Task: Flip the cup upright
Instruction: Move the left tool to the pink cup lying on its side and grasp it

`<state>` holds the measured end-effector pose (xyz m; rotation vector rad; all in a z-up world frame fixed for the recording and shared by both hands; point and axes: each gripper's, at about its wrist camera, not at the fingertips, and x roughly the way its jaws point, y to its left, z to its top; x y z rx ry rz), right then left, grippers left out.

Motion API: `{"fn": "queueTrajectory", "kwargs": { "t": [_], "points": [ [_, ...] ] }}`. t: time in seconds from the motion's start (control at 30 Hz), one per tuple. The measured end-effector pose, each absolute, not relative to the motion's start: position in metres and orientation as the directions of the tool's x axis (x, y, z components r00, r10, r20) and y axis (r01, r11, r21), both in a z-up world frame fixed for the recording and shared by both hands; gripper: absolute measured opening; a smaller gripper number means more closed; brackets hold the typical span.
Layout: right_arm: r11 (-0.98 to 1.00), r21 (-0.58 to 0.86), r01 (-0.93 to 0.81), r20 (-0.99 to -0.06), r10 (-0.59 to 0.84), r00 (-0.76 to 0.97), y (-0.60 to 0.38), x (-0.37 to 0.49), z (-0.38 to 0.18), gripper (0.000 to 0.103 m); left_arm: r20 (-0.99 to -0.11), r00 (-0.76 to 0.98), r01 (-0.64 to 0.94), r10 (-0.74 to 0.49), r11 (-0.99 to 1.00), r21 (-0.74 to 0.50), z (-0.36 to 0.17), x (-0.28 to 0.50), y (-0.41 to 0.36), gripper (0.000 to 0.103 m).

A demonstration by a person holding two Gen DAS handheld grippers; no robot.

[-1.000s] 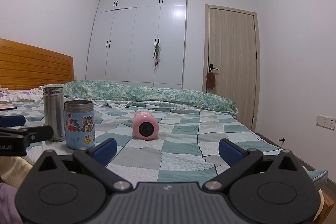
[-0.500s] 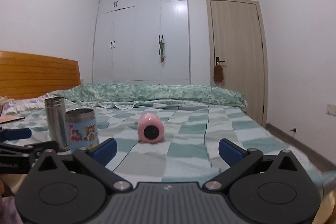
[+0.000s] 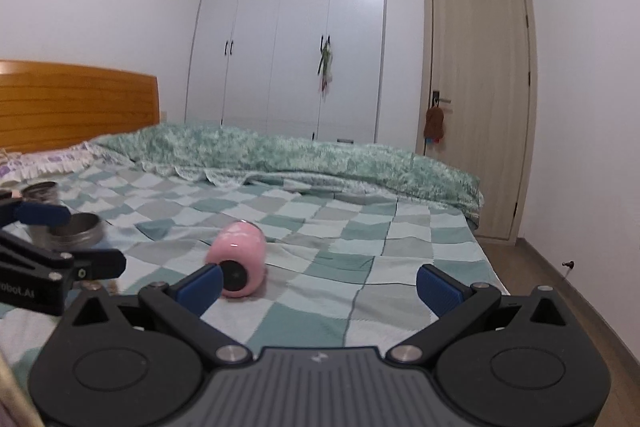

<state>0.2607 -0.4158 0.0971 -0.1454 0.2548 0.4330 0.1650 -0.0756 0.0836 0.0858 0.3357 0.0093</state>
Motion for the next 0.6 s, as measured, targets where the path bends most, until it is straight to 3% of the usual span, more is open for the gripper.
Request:
{"fn": "queueTrajectory", "kwargs": {
  "t": [0.17, 0.6],
  "points": [
    [0.892, -0.098, -0.442, -0.348, 0.386, 0.855, -0.416, 0.323, 0.103, 0.103, -0.428, 0.902, -0.042, 0.056, 0.998, 0.043, 0.094, 0.227, -0.071, 0.103],
    [0.835, -0.123, -0.536, -0.503, 0.413, 0.76, -0.385, 0.464, 0.087, 0.103, -0.676, 0.705, -0.222, 0.213, 0.972, 0.076, 0.084, 0.384, -0.052, 0.103]
  ]
}}
